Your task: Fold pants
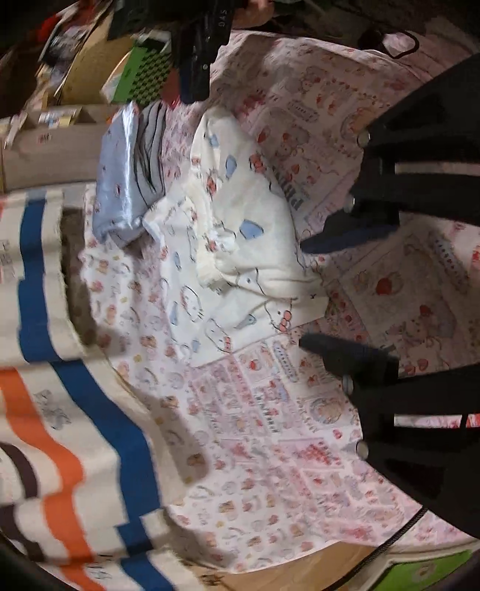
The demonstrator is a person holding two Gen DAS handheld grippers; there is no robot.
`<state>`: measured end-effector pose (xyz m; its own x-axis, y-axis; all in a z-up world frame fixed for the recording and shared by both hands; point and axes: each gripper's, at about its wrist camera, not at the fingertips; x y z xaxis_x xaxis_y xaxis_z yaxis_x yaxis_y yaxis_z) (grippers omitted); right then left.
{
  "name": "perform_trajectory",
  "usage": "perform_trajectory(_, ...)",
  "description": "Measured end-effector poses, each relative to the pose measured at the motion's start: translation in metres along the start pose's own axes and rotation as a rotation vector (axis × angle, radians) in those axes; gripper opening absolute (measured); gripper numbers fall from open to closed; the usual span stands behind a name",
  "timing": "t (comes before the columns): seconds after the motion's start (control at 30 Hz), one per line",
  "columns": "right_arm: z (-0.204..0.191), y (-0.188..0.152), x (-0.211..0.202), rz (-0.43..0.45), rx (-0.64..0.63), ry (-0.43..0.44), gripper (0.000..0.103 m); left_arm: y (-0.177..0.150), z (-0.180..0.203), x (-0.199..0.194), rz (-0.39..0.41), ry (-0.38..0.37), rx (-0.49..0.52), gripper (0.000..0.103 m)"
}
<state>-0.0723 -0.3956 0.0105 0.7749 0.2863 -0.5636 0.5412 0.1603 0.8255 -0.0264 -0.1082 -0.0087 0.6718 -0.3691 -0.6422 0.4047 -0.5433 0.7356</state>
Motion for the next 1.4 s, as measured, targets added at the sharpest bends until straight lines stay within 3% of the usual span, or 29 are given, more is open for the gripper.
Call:
perform_trajectory(0.13, -0.024, -0.001, -0.002, -0.009, -0.152, 0.002, 0.035, 0.006, 0.013, -0.003, -0.008, -0.054, 0.114, 0.051)
perform_trajectory(0.33, -0.043, -0.002, 0.014, -0.063, -0.283, 0.031, 0.035, 0.02, 0.04, 0.008, 0.0, -0.125, 0.263, 0.051)
perform_trajectory(0.43, -0.042, 0.0, 0.026, -0.1, -0.301, 0.055, 0.035, 0.028, 0.04, 0.02, -0.01, -0.147, 0.256, 0.051)
perform_trajectory(0.5, -0.038, 0.001, 0.037, -0.128, -0.301, 0.048, 0.051, 0.031, 0.037, 0.032, -0.033, -0.144, 0.252, 0.051)
perform_trajectory(0.7, -0.023, -0.004, 0.055, -0.185, -0.303, 0.047, 0.052, 0.022, 0.021, 0.058, -0.091, -0.171, 0.191, 0.052)
perform_trajectory(0.83, -0.015, -0.005, 0.06, -0.184, -0.276, 0.059, 0.042, 0.022, 0.014, 0.062, -0.085, -0.191, 0.155, 0.051)
perform_trajectory(0.9, -0.009, -0.001, 0.064, -0.199, -0.233, 0.078, 0.033, 0.023, 0.015, 0.063, -0.081, -0.185, 0.158, 0.039)
perform_trajectory(0.93, -0.008, 0.001, 0.065, -0.203, -0.219, 0.084, 0.029, 0.023, 0.016, 0.063, -0.078, -0.178, 0.163, 0.026)
perform_trajectory(1.0, -0.006, 0.003, 0.066, -0.201, -0.198, 0.089, 0.009, 0.025, 0.015, 0.061, -0.07, -0.177, 0.155, 0.014)
perform_trajectory(1.17, -0.018, 0.007, 0.05, -0.135, -0.197, 0.083, 0.006, 0.026, 0.016, 0.038, -0.034, -0.132, 0.12, 0.009)
perform_trajectory(1.4, -0.048, 0.006, -0.013, -0.103, -0.205, 0.229, 0.006, 0.003, 0.025, -0.041, 0.001, -0.167, 0.084, 0.009)
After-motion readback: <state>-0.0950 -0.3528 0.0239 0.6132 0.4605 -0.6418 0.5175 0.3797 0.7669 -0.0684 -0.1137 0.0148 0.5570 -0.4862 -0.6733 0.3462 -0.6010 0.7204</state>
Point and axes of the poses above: each gripper's, at about its wrist camera, not at the fingertips, and x roughly the way its jaws point, z to its right, y to its top, and after that the axes turned 4 degrees about x, right-handed
